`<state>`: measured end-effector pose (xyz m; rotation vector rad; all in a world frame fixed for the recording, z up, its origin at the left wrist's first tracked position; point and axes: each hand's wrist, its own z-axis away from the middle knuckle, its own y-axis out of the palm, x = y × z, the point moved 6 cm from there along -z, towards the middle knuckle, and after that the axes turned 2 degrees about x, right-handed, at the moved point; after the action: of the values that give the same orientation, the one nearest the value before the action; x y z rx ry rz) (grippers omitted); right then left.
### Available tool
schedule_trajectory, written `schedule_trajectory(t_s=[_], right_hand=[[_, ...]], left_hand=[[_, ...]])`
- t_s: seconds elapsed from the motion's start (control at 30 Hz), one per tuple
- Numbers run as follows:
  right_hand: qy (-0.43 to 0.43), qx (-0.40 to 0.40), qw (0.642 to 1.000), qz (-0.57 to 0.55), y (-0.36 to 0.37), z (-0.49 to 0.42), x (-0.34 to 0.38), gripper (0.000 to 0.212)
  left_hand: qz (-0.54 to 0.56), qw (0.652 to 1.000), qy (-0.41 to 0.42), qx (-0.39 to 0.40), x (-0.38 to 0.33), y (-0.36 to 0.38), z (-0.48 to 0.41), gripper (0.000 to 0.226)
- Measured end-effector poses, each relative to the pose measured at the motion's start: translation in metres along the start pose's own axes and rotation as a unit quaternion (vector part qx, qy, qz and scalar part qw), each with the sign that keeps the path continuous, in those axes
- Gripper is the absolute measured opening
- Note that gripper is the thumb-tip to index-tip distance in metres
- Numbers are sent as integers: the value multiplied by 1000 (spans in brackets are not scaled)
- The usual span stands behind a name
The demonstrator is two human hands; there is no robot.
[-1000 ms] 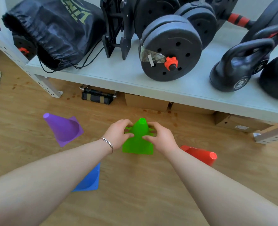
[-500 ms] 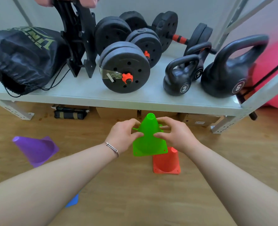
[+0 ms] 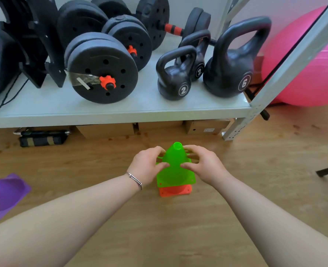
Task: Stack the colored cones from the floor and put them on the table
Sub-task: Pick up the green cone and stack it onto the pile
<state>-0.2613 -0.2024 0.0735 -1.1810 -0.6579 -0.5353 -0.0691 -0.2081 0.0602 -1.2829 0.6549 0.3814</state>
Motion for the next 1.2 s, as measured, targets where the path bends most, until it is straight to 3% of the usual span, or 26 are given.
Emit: schedule_trajectory(t_s=[0.27,0.57,0.9,1.0,1.07,1.13,1.2], right_hand=[[44,19,999,-15,21,-10,-45,56],[80,35,995,-42,60,-11,-81,54],[91,35,994,-48,74,-8,-89,56],[73,52,996,27,75,-9,-86,57],[37,60,982,172,74,-8,-81,58],[-12,8,949,316,66,-7,-69,53],[-30,-65,929,362,51,-7,-54,47]], left_hand=[[-2,999,-2,47,11,43,-15,48],[-11,995,-17,101,37,86,-19,47],[-32,994,-20,106,50,98,-20,46],[-66,991,-10,115,49,99,-19,45],[-145,982,10,121,45,98,-16,48],[-248,963,38,101,42,94,-12,55],[-318,945,50,56,37,79,-7,60]])
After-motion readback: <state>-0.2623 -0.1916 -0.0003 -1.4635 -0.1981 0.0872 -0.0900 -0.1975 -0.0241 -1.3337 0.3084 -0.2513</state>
